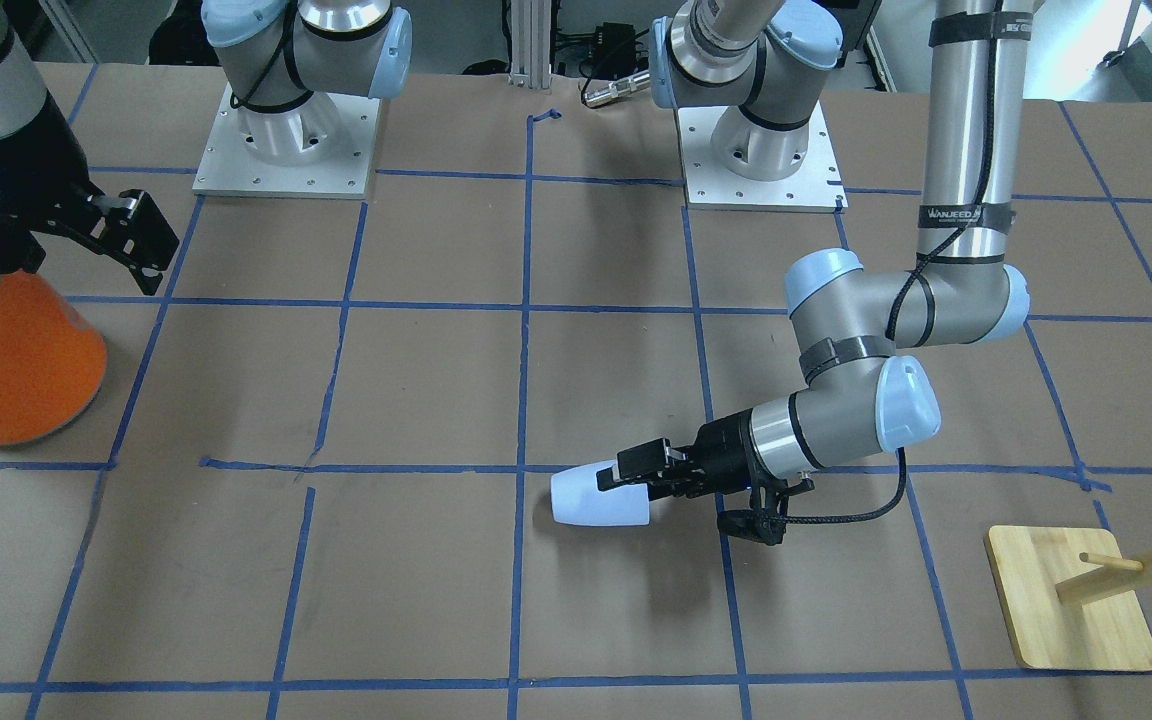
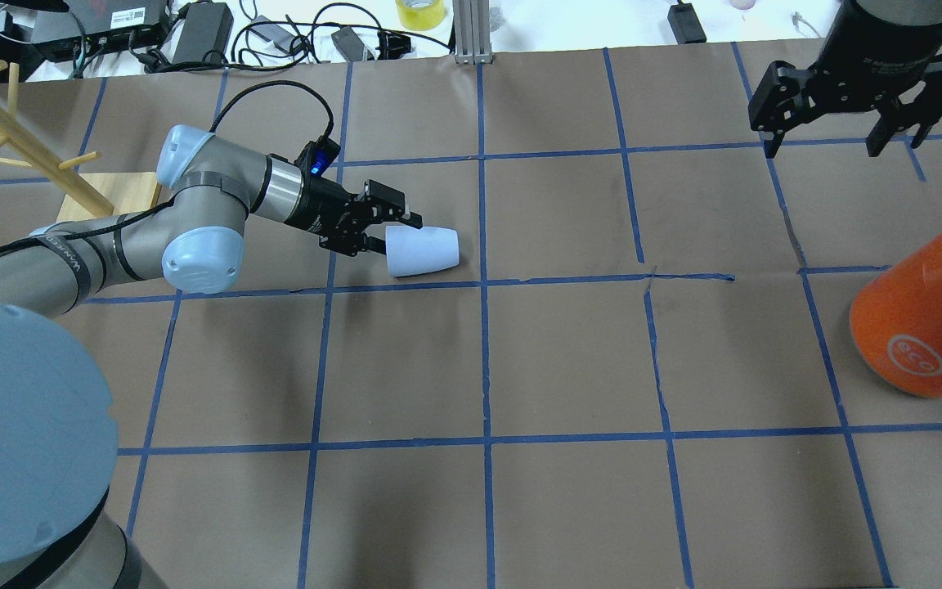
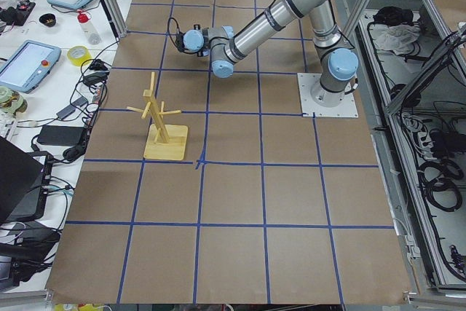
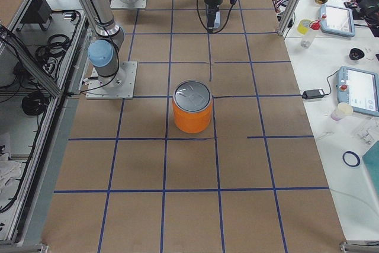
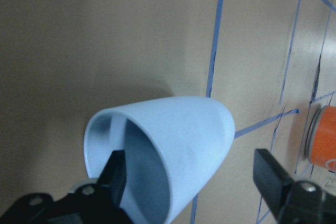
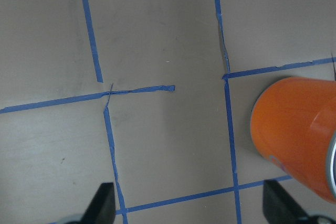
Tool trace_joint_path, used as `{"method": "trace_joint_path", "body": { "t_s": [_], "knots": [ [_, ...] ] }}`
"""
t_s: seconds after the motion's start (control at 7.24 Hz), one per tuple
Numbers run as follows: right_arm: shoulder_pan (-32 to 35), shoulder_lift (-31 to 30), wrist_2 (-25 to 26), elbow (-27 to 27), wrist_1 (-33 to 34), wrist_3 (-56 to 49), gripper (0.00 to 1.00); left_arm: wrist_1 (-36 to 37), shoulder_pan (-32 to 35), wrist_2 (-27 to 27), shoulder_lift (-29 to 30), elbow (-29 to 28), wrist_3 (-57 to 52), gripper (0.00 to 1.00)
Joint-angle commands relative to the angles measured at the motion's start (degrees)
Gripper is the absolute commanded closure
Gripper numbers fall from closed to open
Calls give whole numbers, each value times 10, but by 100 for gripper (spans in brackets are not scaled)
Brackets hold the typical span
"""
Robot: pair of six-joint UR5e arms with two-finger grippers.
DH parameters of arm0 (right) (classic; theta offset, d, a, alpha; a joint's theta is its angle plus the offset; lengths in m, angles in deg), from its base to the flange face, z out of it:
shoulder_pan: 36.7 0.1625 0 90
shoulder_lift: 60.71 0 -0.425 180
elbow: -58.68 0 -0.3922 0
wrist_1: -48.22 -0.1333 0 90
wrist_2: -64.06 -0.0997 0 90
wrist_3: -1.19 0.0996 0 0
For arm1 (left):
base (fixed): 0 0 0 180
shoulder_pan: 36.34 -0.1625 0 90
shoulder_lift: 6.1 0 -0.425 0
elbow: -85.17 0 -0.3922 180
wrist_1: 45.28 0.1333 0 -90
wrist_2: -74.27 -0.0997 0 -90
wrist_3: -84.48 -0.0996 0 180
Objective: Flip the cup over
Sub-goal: 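Lift the cup with the left gripper, tilting its mouth upward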
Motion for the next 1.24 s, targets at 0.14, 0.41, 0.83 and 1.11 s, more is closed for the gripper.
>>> {"method": "trace_joint_path", "body": {
  "t_s": [0.14, 0.41, 0.83, 1.11],
  "knots": [
    [0, 0, 1, -3, -2, -1, 0, 30, 0, 2, 5, -1, 3, 43],
    [0, 0, 1, -4, -1, -1, 0, 39, 0, 19, 8, -1, 7, 69],
    [0, 0, 0, -4, 0, -2, 0, 38, 0, 53, -10, -5, 101, 100],
    [0, 0, 0, -5, 0, -2, 0, 39, 1, 44, -30, -35, 199, 100]
  ]
}}
